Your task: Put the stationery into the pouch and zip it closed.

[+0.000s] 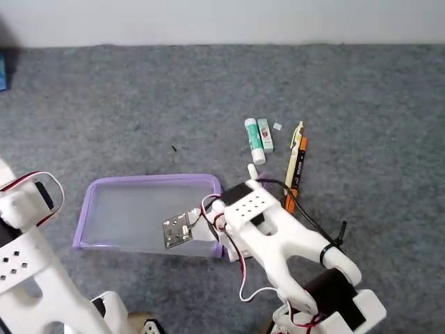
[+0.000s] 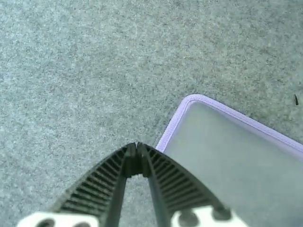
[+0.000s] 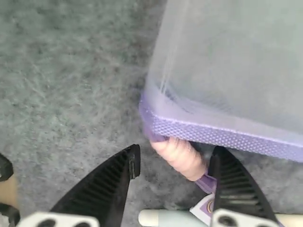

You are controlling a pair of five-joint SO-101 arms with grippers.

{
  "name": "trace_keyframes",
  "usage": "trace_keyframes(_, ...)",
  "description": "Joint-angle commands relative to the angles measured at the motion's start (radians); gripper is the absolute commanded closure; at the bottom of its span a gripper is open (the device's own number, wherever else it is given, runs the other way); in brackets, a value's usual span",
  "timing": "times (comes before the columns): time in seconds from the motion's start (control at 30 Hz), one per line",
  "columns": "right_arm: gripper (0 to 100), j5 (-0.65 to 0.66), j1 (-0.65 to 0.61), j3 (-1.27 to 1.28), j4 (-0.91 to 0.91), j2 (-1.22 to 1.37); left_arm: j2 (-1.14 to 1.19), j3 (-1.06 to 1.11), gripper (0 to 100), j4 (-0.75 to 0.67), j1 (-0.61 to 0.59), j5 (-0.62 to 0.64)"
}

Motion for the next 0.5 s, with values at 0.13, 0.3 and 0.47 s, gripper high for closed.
trace_keyframes(0.13,76.9,0.005,0.031,0.009,-0.036,-0.001,-0.021,-0.005,99,0.008,0.000,-0.006)
trace_keyframes(0.3,80.5,0.008,0.056,0.003,-0.039,0.068,-0.021,-0.004,99,0.008,0.000,-0.006)
trace_keyframes(0.47,92.6,0.003,0.064,-0.018,-0.039,0.093,-0.021,-0.004,99,0.009,0.000,-0.006)
